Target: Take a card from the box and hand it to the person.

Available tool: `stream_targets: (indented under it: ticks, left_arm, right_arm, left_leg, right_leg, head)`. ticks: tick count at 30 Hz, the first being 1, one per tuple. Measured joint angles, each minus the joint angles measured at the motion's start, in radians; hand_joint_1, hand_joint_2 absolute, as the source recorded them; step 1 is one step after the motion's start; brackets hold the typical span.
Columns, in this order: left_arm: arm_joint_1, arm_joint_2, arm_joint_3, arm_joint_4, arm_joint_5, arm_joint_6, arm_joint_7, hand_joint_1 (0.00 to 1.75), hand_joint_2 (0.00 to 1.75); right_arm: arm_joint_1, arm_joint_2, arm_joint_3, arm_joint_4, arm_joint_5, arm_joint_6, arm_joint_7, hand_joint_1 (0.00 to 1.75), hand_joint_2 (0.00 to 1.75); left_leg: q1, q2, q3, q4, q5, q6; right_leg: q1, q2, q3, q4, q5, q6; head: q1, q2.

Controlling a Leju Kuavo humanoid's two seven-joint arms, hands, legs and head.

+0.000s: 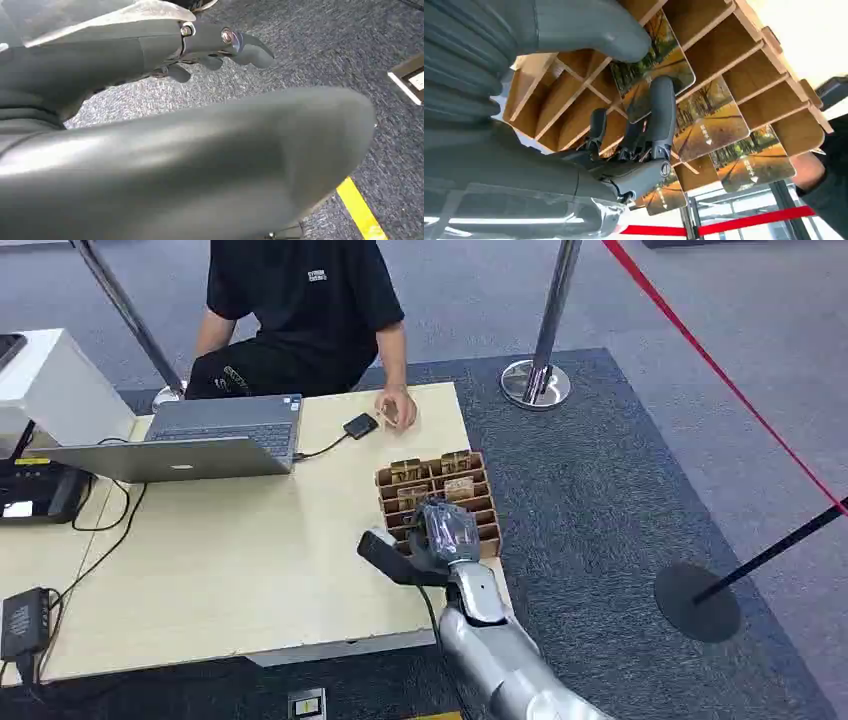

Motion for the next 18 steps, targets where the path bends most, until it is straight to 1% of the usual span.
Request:
stream_targets:
  ticks: [3,7,12,14,16,18]
  left_arm:
    - [0.0,0.0,0.0,0.0,-0.002,0.002,0.002,0.0,0.0]
    - [0.0,0.0,0.0,0.0,-0.004,0.004,0.003,0.0,0.0]
    - [0.0,0.0,0.0,0.0,-0.004,0.005,0.003,0.0,0.0]
    - [0.0,0.001,0.001,0.0,-0.005,0.006,0.003,0.0,0.0]
    - [0.0,0.001,0.002,0.0,-0.005,0.006,0.003,0.0,0.0]
    - [0.0,0.001,0.004,0.0,-0.006,0.006,0.003,0.0,0.0]
  right_arm:
    - [0.0,0.0,-0.001,0.001,0.0,-0.005,-0.001,0.82,1.75]
    - [0.0,0.0,-0.003,0.001,-0.002,-0.013,-0.007,0.89,1.75]
    - [-0.002,0.0,-0.006,-0.002,-0.023,-0.023,-0.043,0.84,1.75]
    - [-0.002,0.001,-0.007,-0.007,-0.039,-0.022,-0.059,0.77,1.75]
    - [-0.004,0.002,-0.008,-0.017,-0.05,-0.021,-0.073,0.73,1.75]
    - [-0.005,0.003,-0.008,-0.025,-0.058,-0.021,-0.083,0.77,1.75]
  left_leg:
    - [0.0,0.0,0.0,0.0,0.0,0.0]
    - [0.0,0.0,0.0,0.0,0.0,0.0]
    - [0.0,0.0,0.0,0.0,0.0,0.0]
    - [0.0,0.0,0.0,0.0,0.0,0.0]
    - [0.0,0.0,0.0,0.0,0.0,0.0]
    - [0.0,0.0,0.0,0.0,0.0,0.0]
  right_leg:
    - [0.0,0.0,0.0,0.0,0.0,0.0]
    - [0.0,0.0,0.0,0.0,0.0,0.0]
    - [0.0,0.0,0.0,0.0,0.0,0.0]
    - [0.0,0.0,0.0,0.0,0.0,0.0]
    - [0.0,0.0,0.0,0.0,0.0,0.0]
    - [0.0,0.0,0.0,0.0,0.0,0.0]
  head:
    - [0.0,0.0]
    - [0.0,0.0]
    - [0.0,0.0]
    - [0.0,0.0]
    - [0.0,0.0]
    - [0.0,0.0]
